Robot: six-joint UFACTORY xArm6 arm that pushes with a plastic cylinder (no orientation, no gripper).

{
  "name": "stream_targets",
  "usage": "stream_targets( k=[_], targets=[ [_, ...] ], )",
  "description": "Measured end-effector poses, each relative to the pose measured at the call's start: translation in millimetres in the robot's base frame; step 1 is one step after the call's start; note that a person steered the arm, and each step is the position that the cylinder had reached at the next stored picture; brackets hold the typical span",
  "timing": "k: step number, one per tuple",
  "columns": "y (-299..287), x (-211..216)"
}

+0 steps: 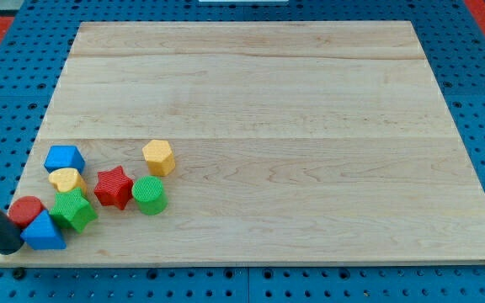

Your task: Push the blue triangle to the bottom of red star

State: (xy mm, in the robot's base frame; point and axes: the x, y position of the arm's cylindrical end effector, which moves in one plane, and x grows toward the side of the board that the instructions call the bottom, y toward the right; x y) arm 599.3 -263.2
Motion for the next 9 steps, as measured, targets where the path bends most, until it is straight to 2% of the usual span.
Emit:
stream_targets(
  k=[2,4,6,7,8,9],
  targets=[
    [14,-16],
    [-42,-26],
    [12,-57],
    [-39,-47],
    [-40,3],
    [-20,19]
  ],
)
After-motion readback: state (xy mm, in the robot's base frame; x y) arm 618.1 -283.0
